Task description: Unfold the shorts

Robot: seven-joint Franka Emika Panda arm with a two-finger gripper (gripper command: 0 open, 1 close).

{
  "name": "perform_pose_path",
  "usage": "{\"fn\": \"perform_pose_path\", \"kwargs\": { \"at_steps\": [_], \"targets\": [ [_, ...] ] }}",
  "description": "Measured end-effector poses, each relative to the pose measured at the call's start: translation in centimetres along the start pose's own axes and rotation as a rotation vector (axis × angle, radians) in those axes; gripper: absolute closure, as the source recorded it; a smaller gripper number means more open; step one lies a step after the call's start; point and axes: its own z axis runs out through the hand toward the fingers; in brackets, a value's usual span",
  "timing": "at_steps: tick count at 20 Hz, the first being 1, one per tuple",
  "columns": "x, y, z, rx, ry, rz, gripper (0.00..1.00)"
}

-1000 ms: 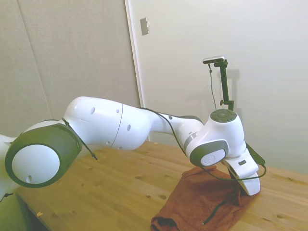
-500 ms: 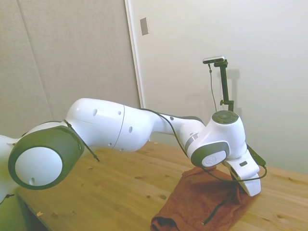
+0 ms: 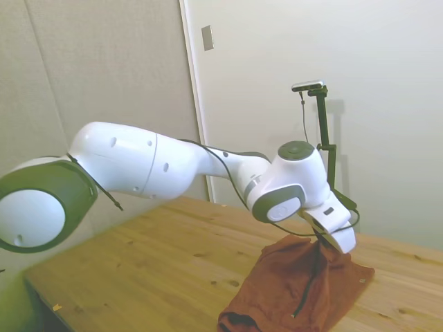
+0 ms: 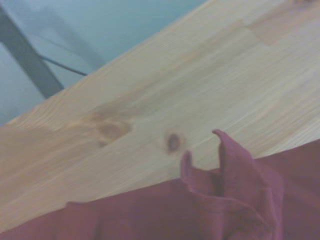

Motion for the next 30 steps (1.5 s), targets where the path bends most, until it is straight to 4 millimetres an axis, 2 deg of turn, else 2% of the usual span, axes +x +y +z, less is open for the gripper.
{"fn": "perform_pose_path", "kwargs": {
  "at_steps": [3, 4, 6, 8, 9, 12, 15, 18, 20, 22, 23, 26, 30],
  "targets": [
    [-4.5, -0.5, -1.2, 0.014, -0.006, -0.071, 1.0],
    [-5.8, 0.6, -2.5, 0.007, -0.008, -0.089, 1.0],
    [-6.0, 0.7, -2.7, 0.009, -0.004, -0.091, 1.0],
    [-6.9, -0.2, -3.6, 0.028, 0.005, -0.105, 1.0],
    [-7.9, -1.0, -4.1, 0.037, 0.004, -0.119, 1.0],
    [-13.2, -4.3, -5.0, 0.051, 0.018, -0.179, 1.0],
    [-19.9, -7.0, -3.8, 0.043, 0.041, -0.257, 1.0],
    [-26.6, -8.5, -1.2, 0.03, 0.055, -0.332, 1.0],
    [-29.8, -8.7, 0.9, 0.022, 0.061, -0.369, 1.0],
    [-32.3, -8.9, 2.7, 0.012, 0.059, -0.393, 1.0],
    [-33.2, -9.1, 3.2, 0.01, 0.057, -0.403, 0.0],
    [-35.0, -9.1, 4.3, -0.003, 0.048, -0.426, 0.0],
    [-35.3, -8.7, 5.0, -0.035, 0.04, -0.431, 0.0]
  ]
}}
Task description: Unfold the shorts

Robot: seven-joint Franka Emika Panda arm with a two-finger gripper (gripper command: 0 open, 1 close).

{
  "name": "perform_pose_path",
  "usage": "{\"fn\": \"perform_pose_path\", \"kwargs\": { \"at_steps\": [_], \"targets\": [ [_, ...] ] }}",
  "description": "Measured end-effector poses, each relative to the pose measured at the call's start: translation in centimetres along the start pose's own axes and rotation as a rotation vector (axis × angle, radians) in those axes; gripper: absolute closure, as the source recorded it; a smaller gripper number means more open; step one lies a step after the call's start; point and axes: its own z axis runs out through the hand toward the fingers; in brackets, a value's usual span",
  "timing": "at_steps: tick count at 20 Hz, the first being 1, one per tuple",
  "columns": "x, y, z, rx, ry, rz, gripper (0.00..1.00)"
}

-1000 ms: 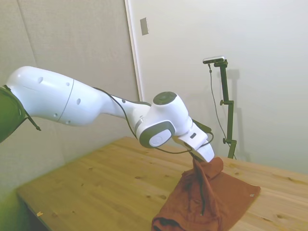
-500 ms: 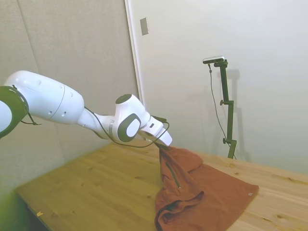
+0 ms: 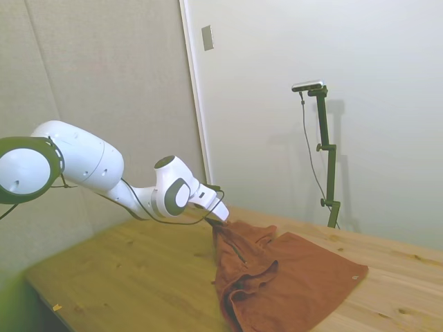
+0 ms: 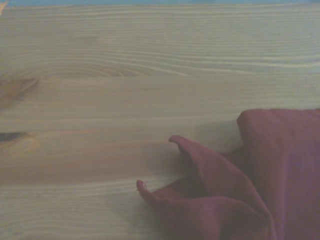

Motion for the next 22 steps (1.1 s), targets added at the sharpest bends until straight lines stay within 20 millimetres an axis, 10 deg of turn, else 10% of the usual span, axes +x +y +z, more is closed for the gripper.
{"fn": "perform_pose_path", "kwargs": {
  "at_steps": [7, 12, 22],
  "targets": [
    [1.4, -1.5, -2.0, -0.023, -0.002, 0.006, 0.0],
    [4.3, -1.7, -6.9, -0.013, 0.01, 0.039, 0.0],
    [15.8, 10.7, -12.3, -0.19, -0.038, -0.011, 0.0]
  ]
}}
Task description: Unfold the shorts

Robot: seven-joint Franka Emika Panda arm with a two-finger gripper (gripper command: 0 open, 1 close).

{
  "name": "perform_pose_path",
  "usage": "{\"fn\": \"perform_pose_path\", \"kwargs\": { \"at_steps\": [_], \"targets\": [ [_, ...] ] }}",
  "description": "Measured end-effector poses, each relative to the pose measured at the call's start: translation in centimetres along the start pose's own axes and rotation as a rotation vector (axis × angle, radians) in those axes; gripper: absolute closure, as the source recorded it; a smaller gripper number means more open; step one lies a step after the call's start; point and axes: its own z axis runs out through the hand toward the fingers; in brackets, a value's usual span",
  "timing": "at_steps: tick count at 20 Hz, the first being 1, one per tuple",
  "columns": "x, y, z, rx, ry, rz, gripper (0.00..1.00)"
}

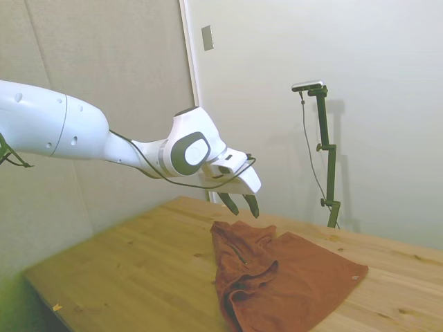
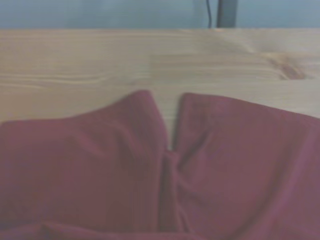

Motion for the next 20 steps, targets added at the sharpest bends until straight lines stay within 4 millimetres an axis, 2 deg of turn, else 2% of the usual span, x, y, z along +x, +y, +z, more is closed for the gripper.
{"fn": "perform_pose_path", "kwargs": {
  "at_steps": [5, 9, 15, 20],
  "targets": [
    [3.4, 4.8, 2.5, -0.021, -0.064, -0.094, 0.0],
    [5.1, 6.9, 6.0, 0.011, -0.13, -0.181, 0.0],
    [5.3, 7.6, 10.0, 0.045, -0.233, -0.241, 0.0],
    [4.2, 6.7, 12.1, 0.055, -0.282, -0.261, 0.0]
  ]
}}
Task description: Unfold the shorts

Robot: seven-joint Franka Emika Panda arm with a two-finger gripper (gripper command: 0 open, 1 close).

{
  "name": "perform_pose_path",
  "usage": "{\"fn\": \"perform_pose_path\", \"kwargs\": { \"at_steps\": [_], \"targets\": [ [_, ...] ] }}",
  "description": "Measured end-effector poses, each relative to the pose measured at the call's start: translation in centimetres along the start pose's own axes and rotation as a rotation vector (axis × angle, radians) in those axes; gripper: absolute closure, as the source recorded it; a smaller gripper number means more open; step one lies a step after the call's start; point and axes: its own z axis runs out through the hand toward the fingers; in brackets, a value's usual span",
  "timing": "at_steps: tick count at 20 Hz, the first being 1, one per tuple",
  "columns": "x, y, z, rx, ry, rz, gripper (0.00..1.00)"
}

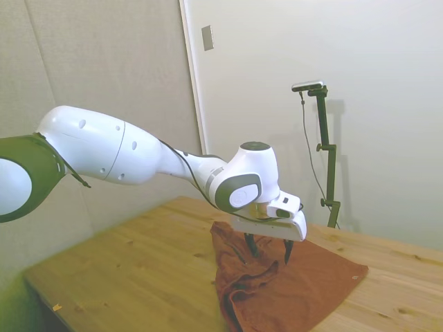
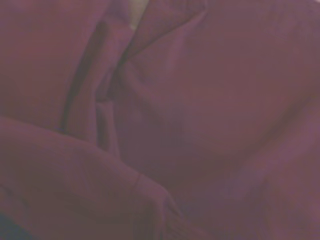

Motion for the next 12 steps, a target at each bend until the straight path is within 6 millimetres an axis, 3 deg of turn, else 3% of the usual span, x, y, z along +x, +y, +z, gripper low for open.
{"fn": "perform_pose_path", "kwargs": {
  "at_steps": [1, 2, 12],
  "targets": [
    [-0.1, -0.2, 0.3, 0.0, -0.006, -0.003, 0.0],
    [-0.2, -0.4, 0.6, 0.0, -0.012, -0.006, 1.0],
    [-0.5, -0.6, 2.3, -0.006, -0.04, -0.01, 1.0]
  ]
}}
